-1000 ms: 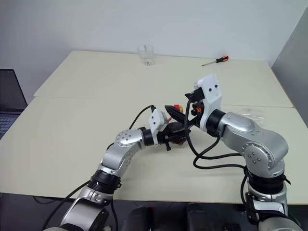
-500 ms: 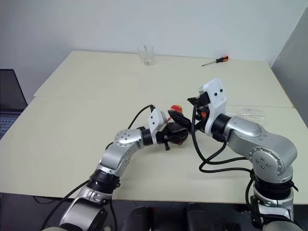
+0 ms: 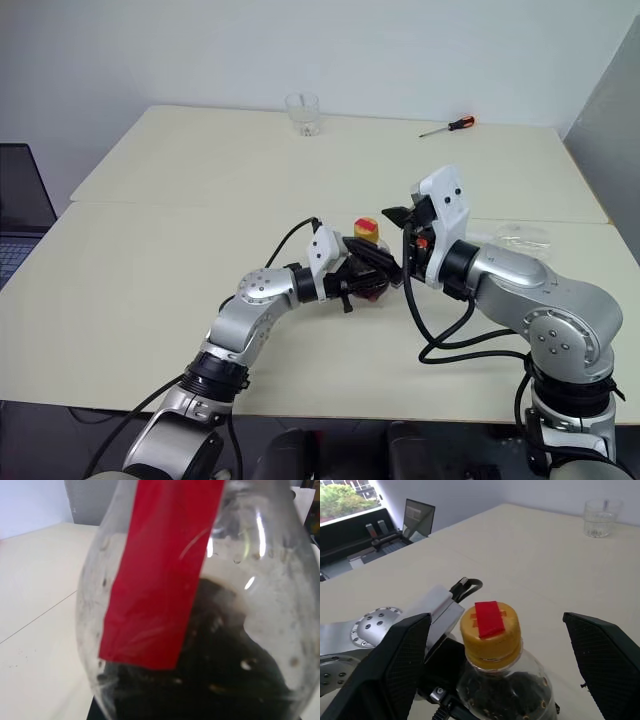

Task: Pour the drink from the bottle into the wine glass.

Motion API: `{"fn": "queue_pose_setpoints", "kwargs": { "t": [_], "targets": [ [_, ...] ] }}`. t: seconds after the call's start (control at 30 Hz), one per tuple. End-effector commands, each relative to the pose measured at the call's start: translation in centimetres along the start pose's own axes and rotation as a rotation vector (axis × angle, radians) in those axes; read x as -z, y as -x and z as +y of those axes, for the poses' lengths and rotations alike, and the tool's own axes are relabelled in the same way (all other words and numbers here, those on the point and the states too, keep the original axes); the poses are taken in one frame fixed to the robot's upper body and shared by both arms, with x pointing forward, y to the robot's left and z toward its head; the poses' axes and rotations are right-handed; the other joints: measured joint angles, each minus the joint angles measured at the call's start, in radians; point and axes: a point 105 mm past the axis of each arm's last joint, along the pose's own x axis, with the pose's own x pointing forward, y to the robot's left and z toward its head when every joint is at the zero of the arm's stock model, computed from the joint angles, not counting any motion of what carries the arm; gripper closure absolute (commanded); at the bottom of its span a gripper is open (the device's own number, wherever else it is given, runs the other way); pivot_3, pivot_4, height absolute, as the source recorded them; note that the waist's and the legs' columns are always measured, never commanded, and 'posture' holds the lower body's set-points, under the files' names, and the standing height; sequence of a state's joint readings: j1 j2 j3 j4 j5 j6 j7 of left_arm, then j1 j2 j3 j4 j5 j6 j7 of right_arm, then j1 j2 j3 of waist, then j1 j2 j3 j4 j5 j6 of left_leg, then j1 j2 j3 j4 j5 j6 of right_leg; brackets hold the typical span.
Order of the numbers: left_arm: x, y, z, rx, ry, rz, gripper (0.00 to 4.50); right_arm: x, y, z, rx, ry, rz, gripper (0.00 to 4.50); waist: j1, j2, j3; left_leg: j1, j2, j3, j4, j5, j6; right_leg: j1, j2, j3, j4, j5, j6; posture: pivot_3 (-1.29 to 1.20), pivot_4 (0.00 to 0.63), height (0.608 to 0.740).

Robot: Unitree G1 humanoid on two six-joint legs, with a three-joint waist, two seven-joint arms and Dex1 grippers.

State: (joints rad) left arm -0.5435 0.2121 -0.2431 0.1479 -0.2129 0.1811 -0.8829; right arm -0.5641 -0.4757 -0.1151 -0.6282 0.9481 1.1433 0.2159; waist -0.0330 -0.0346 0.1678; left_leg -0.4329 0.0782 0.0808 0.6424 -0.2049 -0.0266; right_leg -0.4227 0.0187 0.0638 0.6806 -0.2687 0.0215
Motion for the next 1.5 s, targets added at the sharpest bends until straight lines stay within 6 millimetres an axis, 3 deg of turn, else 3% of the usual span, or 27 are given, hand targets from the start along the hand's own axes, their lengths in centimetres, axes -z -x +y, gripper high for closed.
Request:
{"fn": "queue_pose_setpoints", "kwargs": {
  "t": [0.03,0.27,0.63,1.23,1.33,1.5],
  "targets": [
    [-2.1,-0.1,0.2,-0.002,-0.061,-0.065,3.35,-2.2,-0.1,0.6,-0.018,0.046,-0.079,0.0,-0.001,0.0,0.0,0.0,0.0,0.0,0.0,0.0,0.0,0.0,0.0,0.0,0.0,0.0,0.0,0.0,0.15,0.74],
    [-2.1,-0.1,0.1,-0.005,-0.063,-0.068,3.35,-1.8,-1.5,-0.4,0.039,0.055,-0.063,0.0,0.0,0.0,0.0,0.0,0.0,0.0,0.0,0.0,0.0,0.0,0.0,0.0,0.0,0.0,0.0,0.0,0.15,0.74],
    [-2.1,-0.1,0.2,-0.01,-0.063,-0.068,3.35,-1.3,-1.6,-1.9,0.098,0.049,-0.061,0.0,0.0,0.0,0.0,0.0,0.0,0.0,0.0,0.0,0.0,0.0,0.0,0.0,0.0,0.0,0.0,0.0,0.15,0.74],
    [-2.1,-0.1,0.2,-0.006,-0.067,-0.062,3.35,-1.0,0.1,-0.9,0.011,0.025,-0.05,0.0,0.0,0.0,0.0,0.0,0.0,0.0,0.0,0.0,0.0,0.0,0.0,0.0,0.0,0.0,0.0,0.0,0.15,0.74],
    [-2.1,0.0,0.2,-0.009,-0.068,-0.061,3.35,-1.0,0.0,-0.7,0.0,0.026,-0.049,0.55,0.0,0.0,0.0,0.0,0.0,0.0,0.0,0.0,0.0,0.0,0.0,0.0,0.0,0.0,0.0,0.0,0.15,0.74],
    [-2.1,0.0,0.3,-0.015,-0.068,-0.061,3.35,-0.9,-0.2,-0.3,-0.025,0.024,-0.049,2.25,0.0,0.0,0.0,0.0,0.0,0.0,0.0,0.0,0.0,0.0,0.0,0.0,0.0,0.0,0.0,0.0,0.15,0.74]
  ]
}}
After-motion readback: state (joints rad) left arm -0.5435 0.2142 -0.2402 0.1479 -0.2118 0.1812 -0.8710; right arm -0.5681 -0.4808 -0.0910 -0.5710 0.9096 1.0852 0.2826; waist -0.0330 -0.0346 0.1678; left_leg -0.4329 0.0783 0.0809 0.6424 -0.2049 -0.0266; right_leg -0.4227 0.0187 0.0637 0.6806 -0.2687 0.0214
